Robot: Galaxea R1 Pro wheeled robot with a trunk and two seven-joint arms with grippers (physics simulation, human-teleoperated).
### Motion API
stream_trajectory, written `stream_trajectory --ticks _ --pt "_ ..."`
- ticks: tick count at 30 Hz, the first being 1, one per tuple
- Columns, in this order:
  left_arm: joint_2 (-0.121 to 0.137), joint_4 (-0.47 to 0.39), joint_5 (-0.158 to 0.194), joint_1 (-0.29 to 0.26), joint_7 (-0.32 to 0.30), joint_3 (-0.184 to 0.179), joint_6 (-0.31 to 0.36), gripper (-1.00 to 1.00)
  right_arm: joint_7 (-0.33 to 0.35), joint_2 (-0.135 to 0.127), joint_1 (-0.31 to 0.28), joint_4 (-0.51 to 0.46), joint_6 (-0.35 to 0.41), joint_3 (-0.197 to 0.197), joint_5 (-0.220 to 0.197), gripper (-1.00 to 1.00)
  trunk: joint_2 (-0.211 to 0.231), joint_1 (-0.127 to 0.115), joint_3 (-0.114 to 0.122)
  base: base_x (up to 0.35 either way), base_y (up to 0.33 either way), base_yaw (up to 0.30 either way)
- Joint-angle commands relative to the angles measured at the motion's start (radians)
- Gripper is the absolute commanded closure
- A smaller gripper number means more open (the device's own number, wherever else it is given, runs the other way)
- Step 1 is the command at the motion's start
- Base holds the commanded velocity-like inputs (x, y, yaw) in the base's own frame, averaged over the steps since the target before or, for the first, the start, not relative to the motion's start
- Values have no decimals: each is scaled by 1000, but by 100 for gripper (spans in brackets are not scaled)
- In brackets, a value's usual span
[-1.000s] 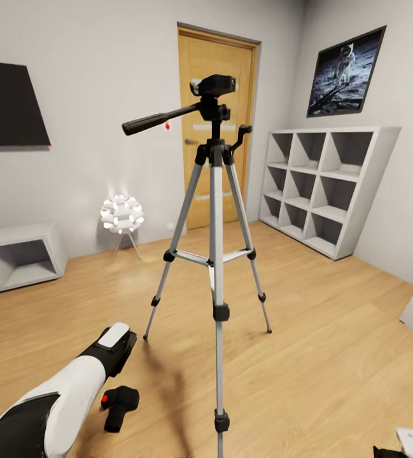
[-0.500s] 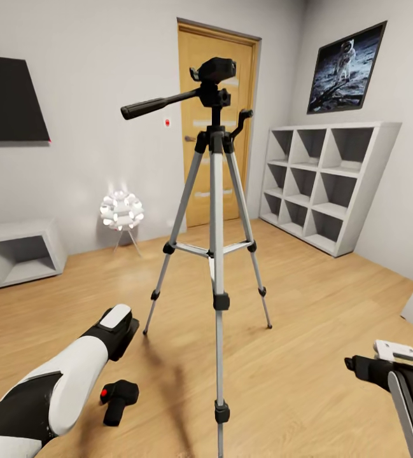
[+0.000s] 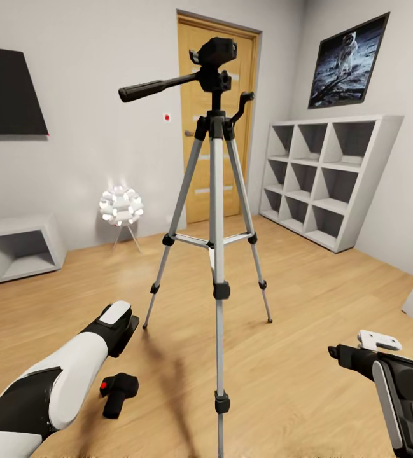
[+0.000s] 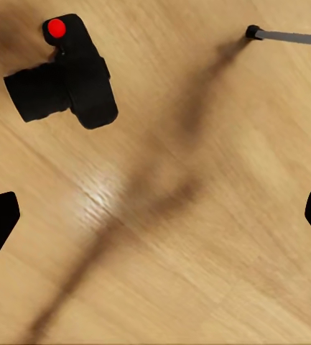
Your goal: Attach the digital camera to the camera tripod in the bedroom.
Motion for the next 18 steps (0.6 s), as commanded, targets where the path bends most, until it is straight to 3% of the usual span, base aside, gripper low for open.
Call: stream_trajectory --ticks 1,18 --pt "0 -2 1 0 6 1 6 -100 3 3 -2 -2 4 5 1 -100 -1 0 -5 0 0 0" --pt "1 -3 -2 0 6 -2 7 -100 10 8 -21 -5 4 59 1 -100 -5 8 -71 0 0 0"
